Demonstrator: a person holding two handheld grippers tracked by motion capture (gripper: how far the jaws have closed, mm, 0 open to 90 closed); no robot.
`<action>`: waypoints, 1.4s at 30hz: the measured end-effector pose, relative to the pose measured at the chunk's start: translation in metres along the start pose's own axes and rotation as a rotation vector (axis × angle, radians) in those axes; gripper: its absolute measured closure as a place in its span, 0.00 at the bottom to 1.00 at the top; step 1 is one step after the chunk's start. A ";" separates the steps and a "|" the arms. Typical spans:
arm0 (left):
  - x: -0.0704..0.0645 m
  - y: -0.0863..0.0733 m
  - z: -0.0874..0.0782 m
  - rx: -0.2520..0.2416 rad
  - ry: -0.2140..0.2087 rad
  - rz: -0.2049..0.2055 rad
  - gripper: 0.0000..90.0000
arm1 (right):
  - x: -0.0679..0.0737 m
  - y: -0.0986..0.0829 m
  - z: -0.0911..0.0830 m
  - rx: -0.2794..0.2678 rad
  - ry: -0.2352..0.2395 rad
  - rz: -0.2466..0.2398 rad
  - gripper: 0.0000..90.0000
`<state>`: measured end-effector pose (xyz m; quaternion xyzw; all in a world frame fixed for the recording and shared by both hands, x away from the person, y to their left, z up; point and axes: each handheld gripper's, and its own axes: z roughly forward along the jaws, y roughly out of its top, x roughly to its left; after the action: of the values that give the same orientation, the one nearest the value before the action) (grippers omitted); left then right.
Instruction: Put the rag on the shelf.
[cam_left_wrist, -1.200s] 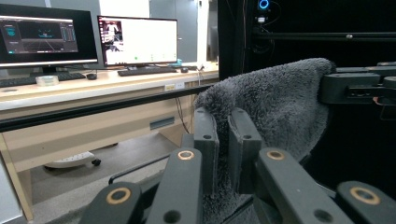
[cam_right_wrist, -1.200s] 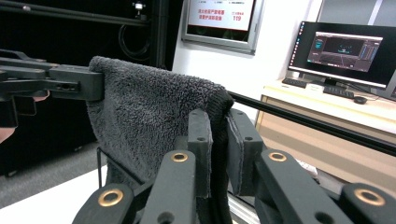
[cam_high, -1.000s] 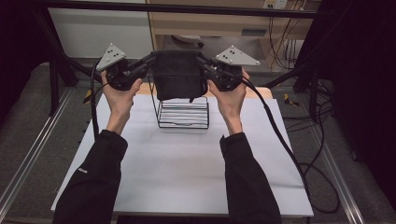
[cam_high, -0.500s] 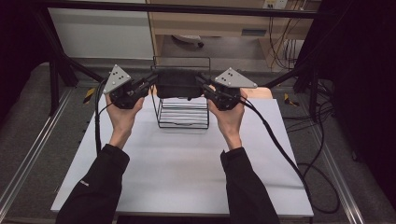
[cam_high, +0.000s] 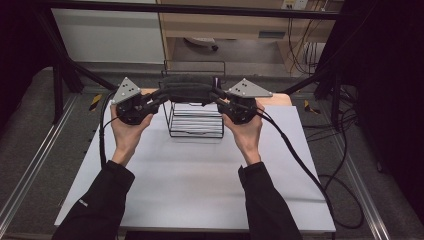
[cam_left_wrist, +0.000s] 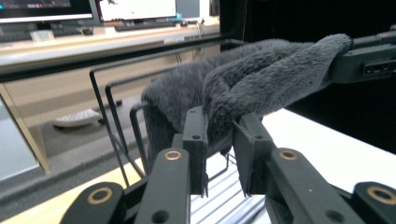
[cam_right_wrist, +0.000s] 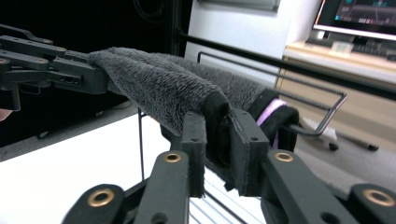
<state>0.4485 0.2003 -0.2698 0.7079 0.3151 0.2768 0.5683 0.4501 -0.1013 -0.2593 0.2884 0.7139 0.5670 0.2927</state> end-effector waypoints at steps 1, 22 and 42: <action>0.000 -0.001 -0.001 0.010 -0.007 -0.007 0.82 | 0.000 0.000 -0.001 0.009 0.000 0.005 0.83; 0.002 -0.032 0.010 0.201 -0.004 -0.063 0.61 | -0.010 -0.045 0.001 0.180 -0.015 0.117 0.45; 0.009 -0.076 -0.017 0.339 -0.030 -0.118 0.25 | -0.027 -0.083 -0.040 0.197 0.012 0.190 0.06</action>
<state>0.4316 0.2292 -0.3411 0.7780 0.3898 0.1751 0.4606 0.4315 -0.1628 -0.3305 0.3787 0.7374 0.5210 0.2034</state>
